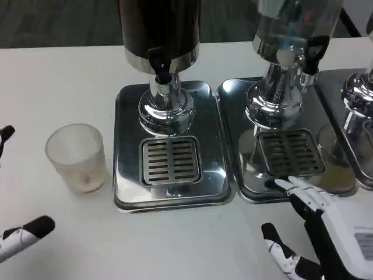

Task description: Grasp the cup under the faucet to collect the drink, then remove the cup.

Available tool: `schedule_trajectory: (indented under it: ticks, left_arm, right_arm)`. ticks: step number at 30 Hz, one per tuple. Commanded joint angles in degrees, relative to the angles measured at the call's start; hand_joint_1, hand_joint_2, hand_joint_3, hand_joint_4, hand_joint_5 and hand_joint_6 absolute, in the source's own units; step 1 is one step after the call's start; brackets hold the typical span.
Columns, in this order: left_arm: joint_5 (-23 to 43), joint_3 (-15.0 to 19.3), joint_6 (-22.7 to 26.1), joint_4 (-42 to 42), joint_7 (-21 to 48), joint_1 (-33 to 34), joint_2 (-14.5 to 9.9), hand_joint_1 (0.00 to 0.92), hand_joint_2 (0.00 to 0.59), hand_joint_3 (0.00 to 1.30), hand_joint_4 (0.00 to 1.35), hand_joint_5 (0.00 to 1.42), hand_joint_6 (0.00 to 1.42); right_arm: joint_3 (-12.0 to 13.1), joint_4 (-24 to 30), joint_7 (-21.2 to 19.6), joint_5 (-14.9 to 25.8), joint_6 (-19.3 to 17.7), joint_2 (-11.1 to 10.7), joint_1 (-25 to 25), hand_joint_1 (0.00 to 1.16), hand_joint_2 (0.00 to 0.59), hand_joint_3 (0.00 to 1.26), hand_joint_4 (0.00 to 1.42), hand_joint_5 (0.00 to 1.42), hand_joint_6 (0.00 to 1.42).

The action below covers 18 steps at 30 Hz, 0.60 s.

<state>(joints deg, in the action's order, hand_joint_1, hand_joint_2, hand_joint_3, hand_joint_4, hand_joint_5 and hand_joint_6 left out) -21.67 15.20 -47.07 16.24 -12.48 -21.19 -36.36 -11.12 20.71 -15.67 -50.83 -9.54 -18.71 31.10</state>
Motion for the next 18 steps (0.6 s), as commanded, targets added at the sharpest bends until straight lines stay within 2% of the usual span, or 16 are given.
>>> schedule_trajectory:
  ticks: [1,7,18]
  left_arm:
    - [1.5,0.2,0.1,3.5,1.9,3.1,-1.3,0.007,0.000,0.00,0.00,0.04,0.19]
    - [2.7,-0.5,-0.5,10.9,1.5,8.8,-0.7,0.036,0.000,0.00,0.00,0.07,0.17]
    - [2.6,-4.2,-5.9,29.9,2.3,21.2,-3.0,0.061,0.000,0.00,0.00,0.13,0.22]
  right_arm:
    - [-0.5,0.4,0.5,0.0,0.0,0.5,-0.6,0.53,0.407,0.26,0.18,0.22,0.27]
    - [-1.5,-0.3,0.6,0.3,0.2,1.2,-1.9,0.53,0.409,0.27,0.19,0.22,0.27]
    - [-3.4,-1.1,0.7,0.0,0.2,2.5,-3.2,0.53,0.413,0.28,0.20,0.22,0.27]
